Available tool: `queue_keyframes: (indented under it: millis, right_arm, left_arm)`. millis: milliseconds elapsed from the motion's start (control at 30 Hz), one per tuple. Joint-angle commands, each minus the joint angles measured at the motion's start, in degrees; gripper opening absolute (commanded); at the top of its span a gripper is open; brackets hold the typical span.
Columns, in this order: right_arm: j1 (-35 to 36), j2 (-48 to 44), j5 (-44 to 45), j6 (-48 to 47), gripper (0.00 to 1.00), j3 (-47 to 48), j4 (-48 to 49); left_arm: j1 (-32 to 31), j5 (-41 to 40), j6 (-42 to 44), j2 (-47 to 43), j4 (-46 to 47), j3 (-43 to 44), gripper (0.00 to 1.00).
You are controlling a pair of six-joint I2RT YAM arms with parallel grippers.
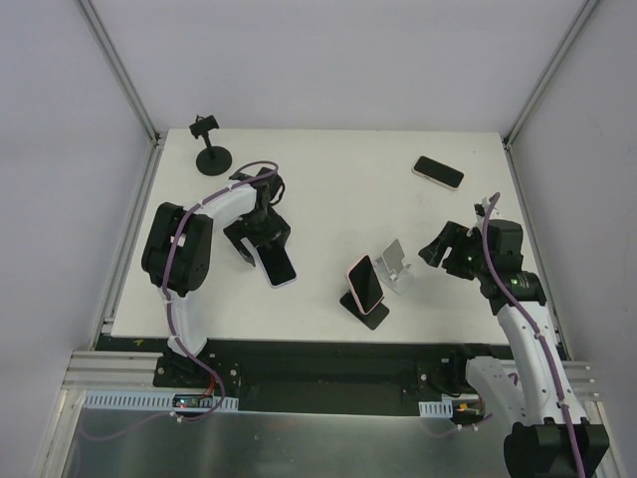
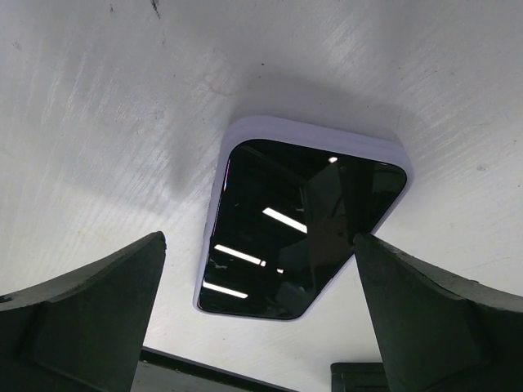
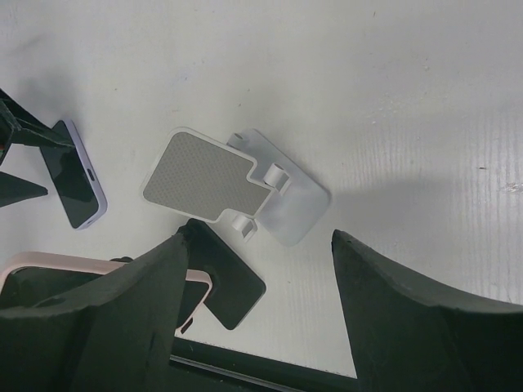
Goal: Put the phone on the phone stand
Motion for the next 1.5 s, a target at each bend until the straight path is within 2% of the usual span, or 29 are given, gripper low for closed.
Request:
queue_keyframes:
  millis: [0, 267, 600, 767, 900, 1200, 1300, 1333, 1367, 1433, 1467]
  right_arm:
    - [0.31, -0.96, -0.90, -0.72, 0.73, -0.02, -0.47]
    - [0.31, -1.22, -1.43, -0.80, 0.74, -0.54, -0.74]
    - [0.31, -2.10, -1.87, -1.07, 0.74, -1.07, -0.74]
    - [0.31, -2.45, -1.61, -1.24, 0.75, -1.69, -0.74]
    - [0.31, -2.37, -1.70, -1.16, 0.75, -1.77, -0.74]
    - [0.31, -3.24, -1.96, -0.81, 0.76, -1.16, -1.35]
    - [0.31, -3.77, -1.79, -1.15, 0.76, -0.46, -2.23]
    - [0.31, -4.03, -1.78, -1.33, 0.77, 0.15, -2.84]
    - [0.23, -3.95, -2.48, -1.51, 0.79, 0.51, -3.02]
    - [0.40, -3.78, -3.28, -1.42, 0.96, 1.21, -3.63]
    - [0.49, -3.51, -5.02, -1.59, 0.96, 2.26, -3.90]
  left_arm:
    - [-0.74, -1.53, -1.16, 1.61, -0.95, -0.30, 0.99]
    - [-3.64, -7.50, 1.12, -3.40, -0.16, 0.49, 0.99]
    - [-3.91, -1.18, 6.04, -1.38, 3.88, -0.12, 0.99]
    - [-3.99, 1.63, 8.59, -4.89, 10.55, -4.51, 0.99]
    - [-3.91, 1.20, 7.19, -8.32, 13.64, -8.90, 0.99]
    - [-3.82, 2.95, 3.85, 0.63, 7.67, -4.26, 0.99]
    - [-3.82, 1.55, 3.41, 1.08, 7.05, -4.16, 0.99]
    - [-3.73, 1.11, 3.23, 0.73, 7.14, -4.34, 0.97]
    - [-3.73, 0.85, 2.97, 0.56, 7.14, -4.51, 0.82]
    - [-3.64, -0.03, 3.14, -0.41, 7.14, -4.78, 0.62]
    - [-3.55, -0.21, 3.40, -0.85, 7.31, -4.78, 0.53]
